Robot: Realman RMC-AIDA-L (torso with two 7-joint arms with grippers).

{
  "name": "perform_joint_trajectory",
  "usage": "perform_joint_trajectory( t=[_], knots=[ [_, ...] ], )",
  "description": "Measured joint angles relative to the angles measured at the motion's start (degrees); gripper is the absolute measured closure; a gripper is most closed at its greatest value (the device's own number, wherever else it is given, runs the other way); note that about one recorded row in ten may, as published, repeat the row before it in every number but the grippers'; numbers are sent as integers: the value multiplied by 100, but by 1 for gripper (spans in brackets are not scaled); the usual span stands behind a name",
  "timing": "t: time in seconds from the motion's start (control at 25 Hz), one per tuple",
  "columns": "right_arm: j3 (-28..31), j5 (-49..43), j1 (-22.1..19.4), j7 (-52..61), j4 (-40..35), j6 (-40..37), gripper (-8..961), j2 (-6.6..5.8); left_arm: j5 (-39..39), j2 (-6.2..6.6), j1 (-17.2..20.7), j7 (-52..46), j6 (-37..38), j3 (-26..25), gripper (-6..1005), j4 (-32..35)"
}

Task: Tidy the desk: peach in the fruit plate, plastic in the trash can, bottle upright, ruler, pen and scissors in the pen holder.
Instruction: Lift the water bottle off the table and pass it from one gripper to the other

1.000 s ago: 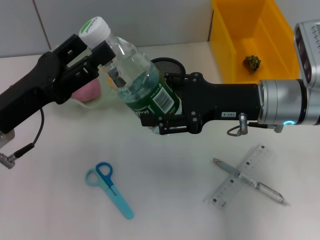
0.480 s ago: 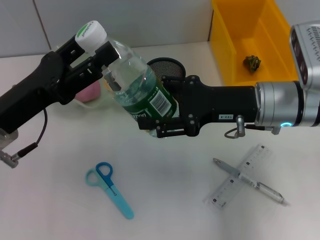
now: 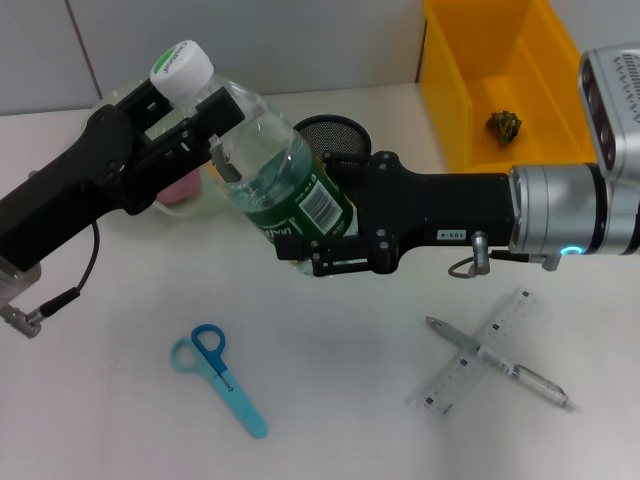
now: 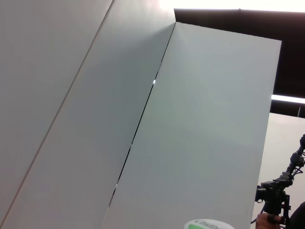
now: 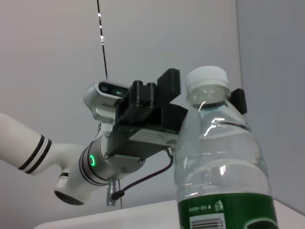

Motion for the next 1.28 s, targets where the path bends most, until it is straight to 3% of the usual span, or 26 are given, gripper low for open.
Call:
perform_joint_trajectory(
  t=[0.24,0.48,1.28],
  knots=[
    [-96,25,0,0,9,-2,186,5,0,-1,-11,0,-9,-10,302,1],
    [-124,65,0,0,11,-1,186,8,-46,-9,-22,0,-7,-9,494,-22],
    [-125,65,16,34,28,-1,187,5,-82,0,-20,-3,-9,0,556,-77]
  ],
)
